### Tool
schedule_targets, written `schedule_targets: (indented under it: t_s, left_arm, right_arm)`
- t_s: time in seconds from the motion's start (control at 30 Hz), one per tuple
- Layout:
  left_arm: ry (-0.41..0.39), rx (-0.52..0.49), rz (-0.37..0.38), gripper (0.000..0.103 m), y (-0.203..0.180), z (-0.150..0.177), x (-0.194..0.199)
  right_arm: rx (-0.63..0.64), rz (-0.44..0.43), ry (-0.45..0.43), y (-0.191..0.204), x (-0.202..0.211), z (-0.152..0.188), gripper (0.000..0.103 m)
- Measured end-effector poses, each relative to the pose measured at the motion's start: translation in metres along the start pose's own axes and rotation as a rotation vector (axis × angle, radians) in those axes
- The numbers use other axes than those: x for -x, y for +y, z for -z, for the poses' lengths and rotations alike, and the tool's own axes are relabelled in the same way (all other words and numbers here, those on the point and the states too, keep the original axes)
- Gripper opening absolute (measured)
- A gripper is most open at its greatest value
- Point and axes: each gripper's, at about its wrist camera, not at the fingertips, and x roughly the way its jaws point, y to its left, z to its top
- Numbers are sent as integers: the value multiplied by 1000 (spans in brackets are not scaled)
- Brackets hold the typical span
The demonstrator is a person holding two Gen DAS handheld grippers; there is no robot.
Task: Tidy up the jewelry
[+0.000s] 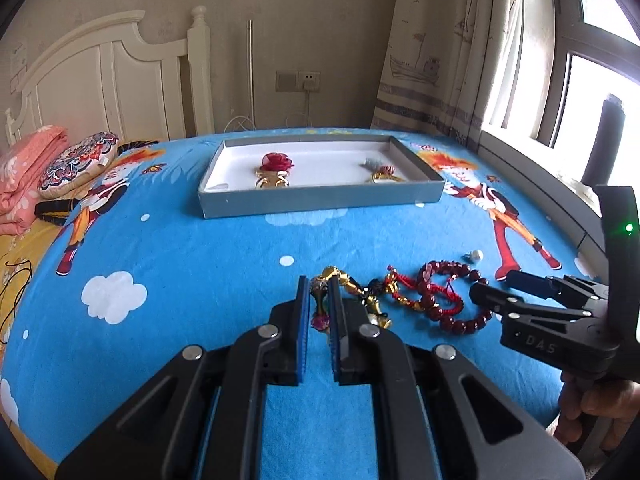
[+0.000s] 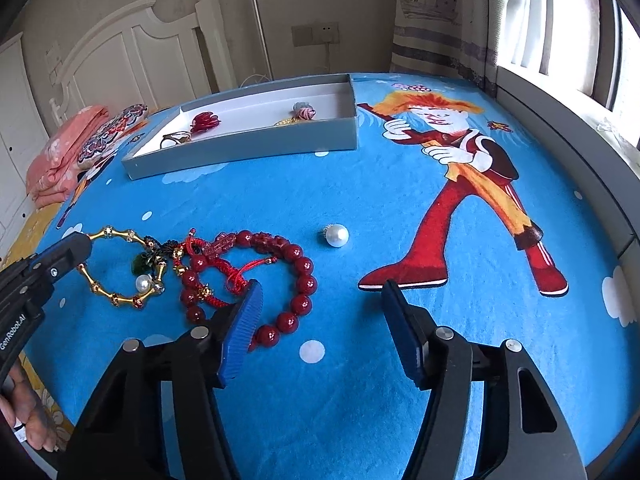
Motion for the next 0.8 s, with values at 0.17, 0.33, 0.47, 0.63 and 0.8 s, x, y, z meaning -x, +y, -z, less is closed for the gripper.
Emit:
schedule_targets:
  t_s: [0.17,0.33,0.47,0.63,0.8]
  left_arm:
    - [-51,28,82,9,0,-4,10]
    - [-136,12,112,9,-5,-9,28]
    - [-148,32,105,9,0,-12,33]
    - [-54,95,51,9,20,-3,12]
    - [52,157,34,14,40,11,-11]
  right_arm:
    - [26,-13,-3,6,-1,0,32]
    - [41,-53,-18,9,4,2,14]
    - [50,-57,-64,10,15,0,14]
    - [61,-61,-101,12,27,-1,14]
    - [73,-66,-126,14,34,-2,14]
